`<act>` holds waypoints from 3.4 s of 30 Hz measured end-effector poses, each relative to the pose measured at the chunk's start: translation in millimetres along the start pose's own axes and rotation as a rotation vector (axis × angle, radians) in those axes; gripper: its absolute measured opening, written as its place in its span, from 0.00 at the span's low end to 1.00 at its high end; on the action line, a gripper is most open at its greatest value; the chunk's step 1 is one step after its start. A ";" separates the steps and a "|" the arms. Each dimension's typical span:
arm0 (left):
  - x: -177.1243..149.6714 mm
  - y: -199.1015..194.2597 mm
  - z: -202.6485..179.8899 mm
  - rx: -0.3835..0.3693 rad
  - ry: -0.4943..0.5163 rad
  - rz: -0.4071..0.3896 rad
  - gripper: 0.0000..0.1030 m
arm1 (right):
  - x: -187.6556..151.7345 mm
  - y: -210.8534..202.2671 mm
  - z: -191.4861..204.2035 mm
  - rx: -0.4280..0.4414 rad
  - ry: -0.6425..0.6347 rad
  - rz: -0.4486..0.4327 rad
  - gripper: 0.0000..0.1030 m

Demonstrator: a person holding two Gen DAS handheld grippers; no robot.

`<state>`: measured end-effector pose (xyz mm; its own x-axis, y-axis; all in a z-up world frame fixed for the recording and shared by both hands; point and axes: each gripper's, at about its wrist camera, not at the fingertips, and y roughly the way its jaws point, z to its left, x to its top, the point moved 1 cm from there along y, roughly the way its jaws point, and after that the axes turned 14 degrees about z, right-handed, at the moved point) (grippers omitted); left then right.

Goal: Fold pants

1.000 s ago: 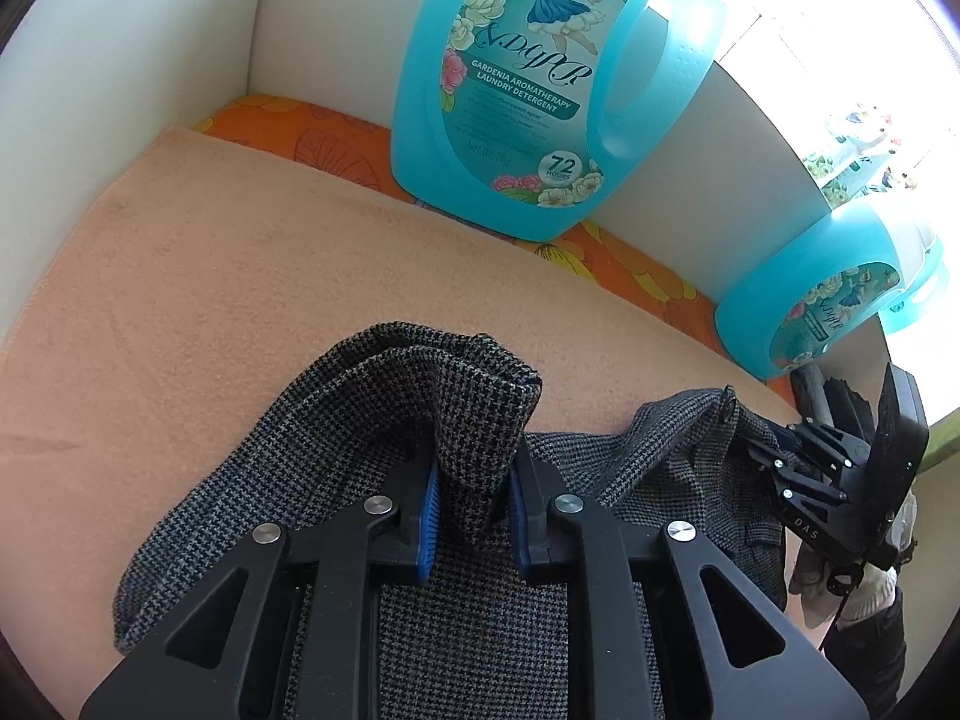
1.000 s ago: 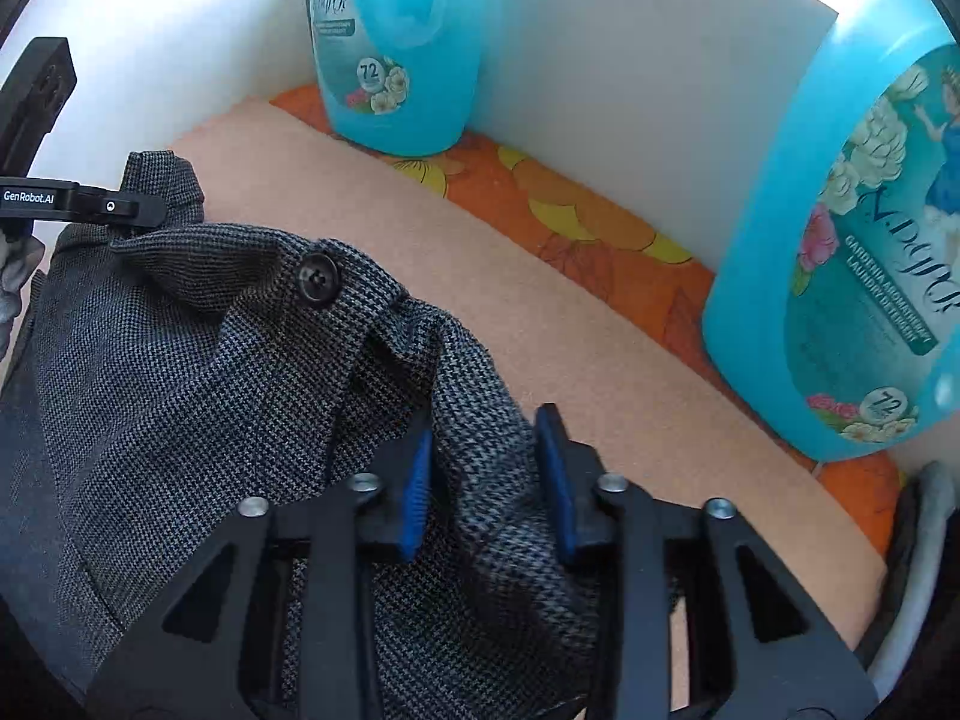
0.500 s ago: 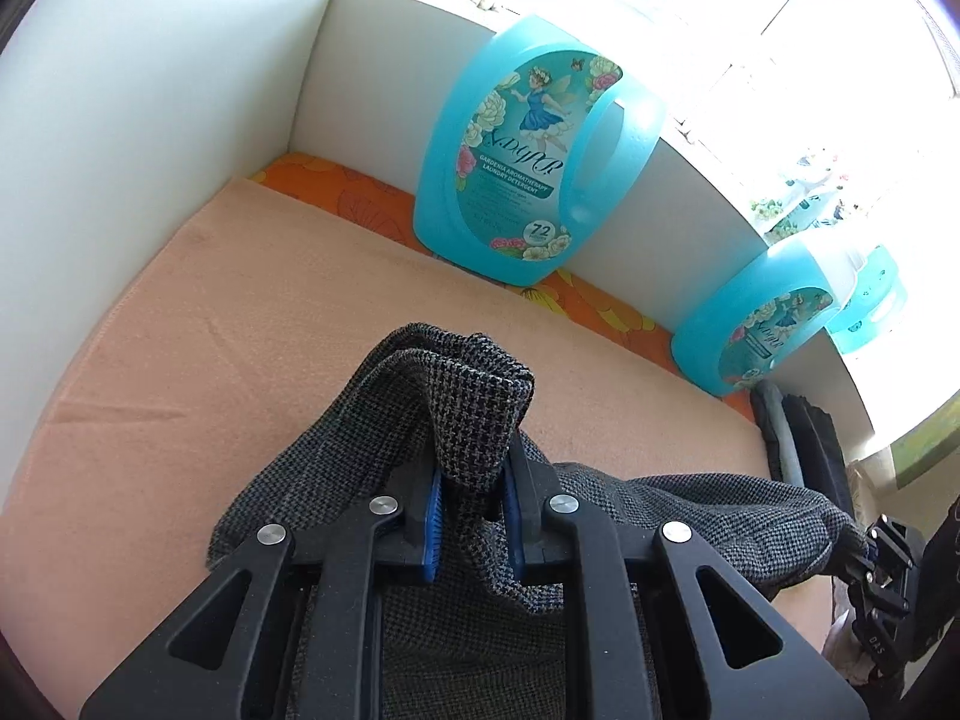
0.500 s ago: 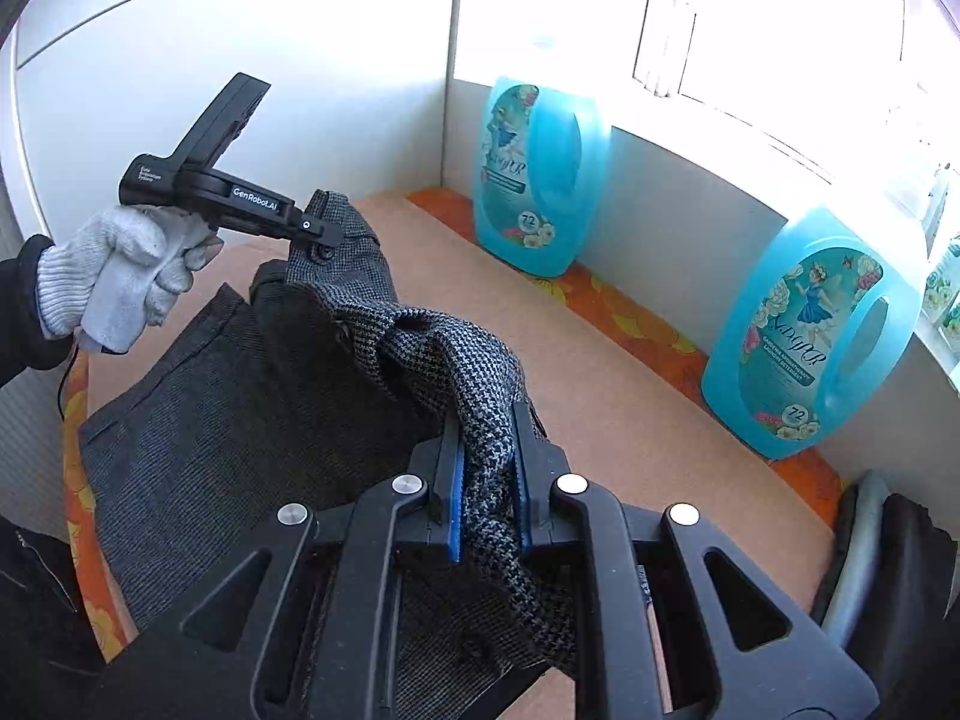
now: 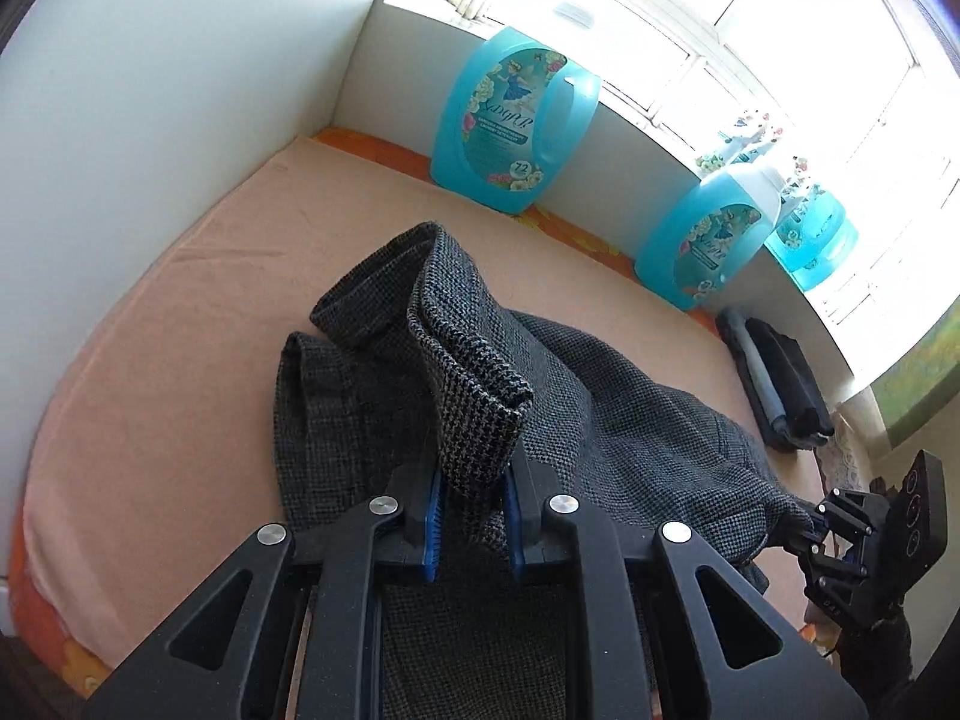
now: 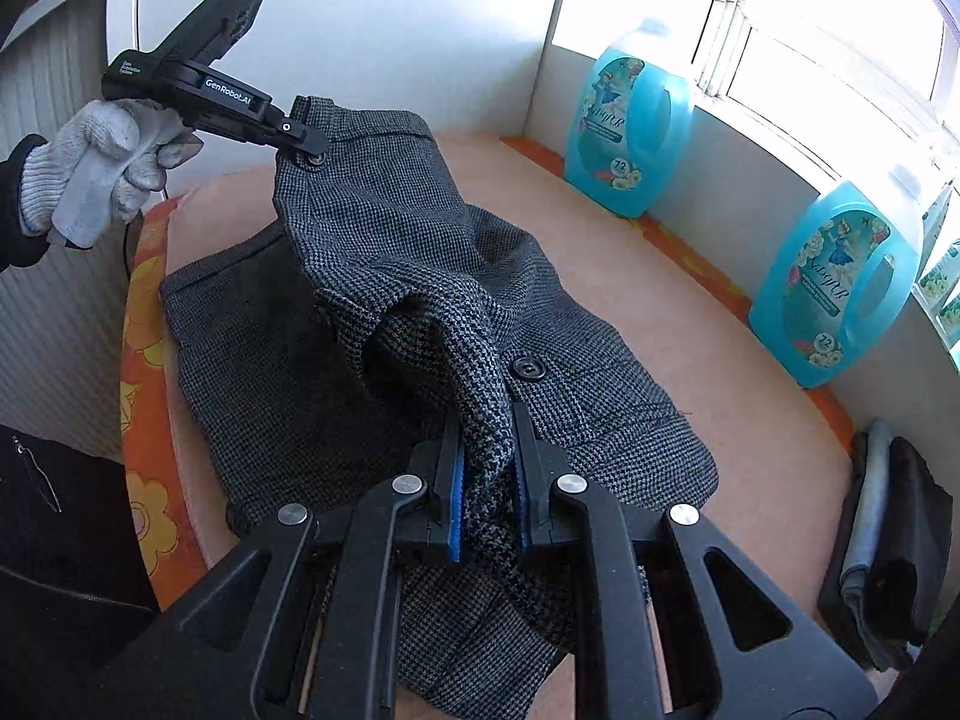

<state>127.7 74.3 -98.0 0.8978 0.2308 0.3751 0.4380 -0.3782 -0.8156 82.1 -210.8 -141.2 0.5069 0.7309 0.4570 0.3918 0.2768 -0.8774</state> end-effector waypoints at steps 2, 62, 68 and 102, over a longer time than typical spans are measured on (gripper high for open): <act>-17.1 -0.6 1.4 -0.006 -0.008 -0.001 0.14 | -13.2 3.6 6.6 -0.010 -0.004 0.016 0.13; -79.3 27.9 -16.6 0.093 0.264 0.233 0.32 | -56.1 -23.9 -100.4 0.102 0.540 -0.063 0.69; -81.9 25.7 -15.9 0.091 0.270 0.232 0.32 | -39.6 44.9 -145.4 0.064 0.684 0.087 0.69; -64.5 14.5 7.2 0.080 0.208 0.202 0.34 | -4.0 2.6 -94.6 -0.204 0.557 0.028 0.25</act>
<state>75.8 60.3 -137.2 0.9603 -0.0334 0.2769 0.2517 -0.3237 -0.9120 153.8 -272.0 -131.4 0.8242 0.2839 0.4899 0.4839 0.0963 -0.8698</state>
